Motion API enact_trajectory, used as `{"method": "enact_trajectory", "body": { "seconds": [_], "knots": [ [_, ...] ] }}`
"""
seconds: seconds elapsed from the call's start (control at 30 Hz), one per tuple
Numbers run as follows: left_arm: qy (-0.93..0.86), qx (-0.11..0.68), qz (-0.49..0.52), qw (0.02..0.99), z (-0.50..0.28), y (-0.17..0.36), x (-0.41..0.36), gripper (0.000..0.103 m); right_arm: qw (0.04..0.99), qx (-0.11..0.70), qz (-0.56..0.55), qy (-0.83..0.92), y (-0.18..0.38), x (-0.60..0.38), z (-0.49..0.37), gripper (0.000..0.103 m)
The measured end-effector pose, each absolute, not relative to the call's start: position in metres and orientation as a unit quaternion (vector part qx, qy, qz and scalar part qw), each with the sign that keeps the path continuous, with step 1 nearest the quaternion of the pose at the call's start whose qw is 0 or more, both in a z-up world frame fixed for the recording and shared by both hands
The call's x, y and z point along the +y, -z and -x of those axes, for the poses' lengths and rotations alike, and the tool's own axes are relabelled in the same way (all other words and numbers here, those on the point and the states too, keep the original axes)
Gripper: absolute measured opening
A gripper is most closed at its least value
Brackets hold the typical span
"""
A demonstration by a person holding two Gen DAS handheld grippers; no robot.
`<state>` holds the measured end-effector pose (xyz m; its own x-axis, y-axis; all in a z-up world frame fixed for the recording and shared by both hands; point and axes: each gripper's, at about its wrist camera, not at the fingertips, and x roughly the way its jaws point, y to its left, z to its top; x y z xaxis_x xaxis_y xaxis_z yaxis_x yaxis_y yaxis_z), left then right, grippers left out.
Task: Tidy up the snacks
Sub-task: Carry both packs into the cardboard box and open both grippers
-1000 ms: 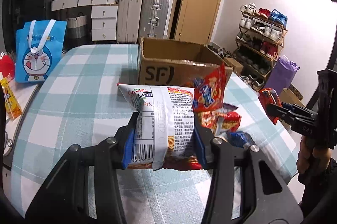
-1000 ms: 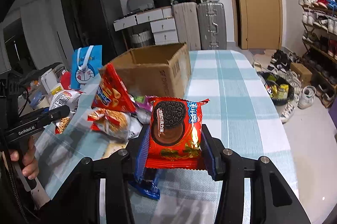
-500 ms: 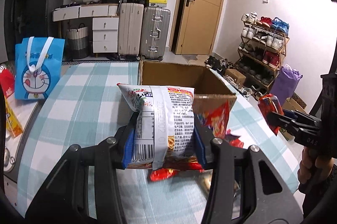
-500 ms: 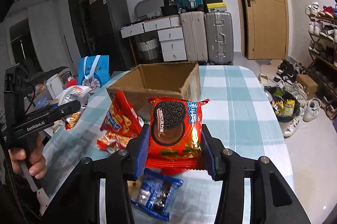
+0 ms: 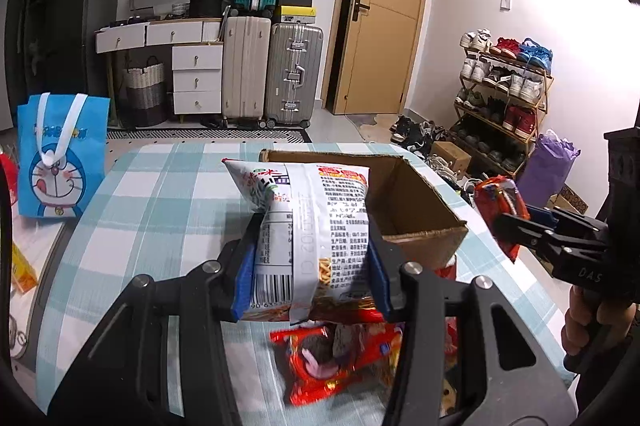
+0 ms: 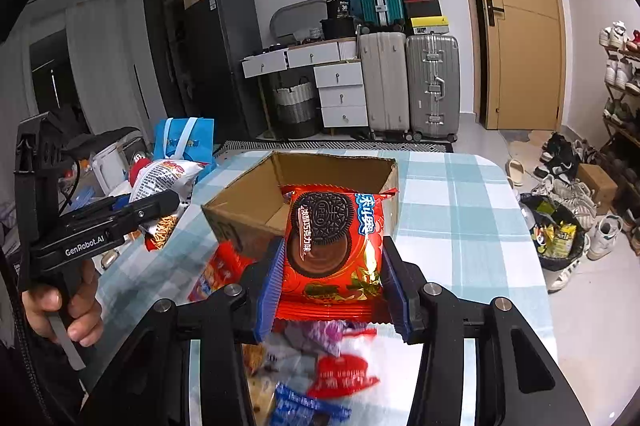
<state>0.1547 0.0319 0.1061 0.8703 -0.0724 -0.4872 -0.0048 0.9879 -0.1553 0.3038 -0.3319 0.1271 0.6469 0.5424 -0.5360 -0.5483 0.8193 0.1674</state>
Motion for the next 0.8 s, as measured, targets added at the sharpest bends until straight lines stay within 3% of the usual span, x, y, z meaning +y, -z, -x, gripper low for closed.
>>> {"method": "enact_trajectory", "body": {
  "seconds": [0.8],
  "knots": [
    [0.032,0.291,0.060,0.954,-0.267,-0.082,0.023,0.044,0.899,0.314,0.017,-0.305,-0.137,-0.296,-0.369,0.046]
  ]
}}
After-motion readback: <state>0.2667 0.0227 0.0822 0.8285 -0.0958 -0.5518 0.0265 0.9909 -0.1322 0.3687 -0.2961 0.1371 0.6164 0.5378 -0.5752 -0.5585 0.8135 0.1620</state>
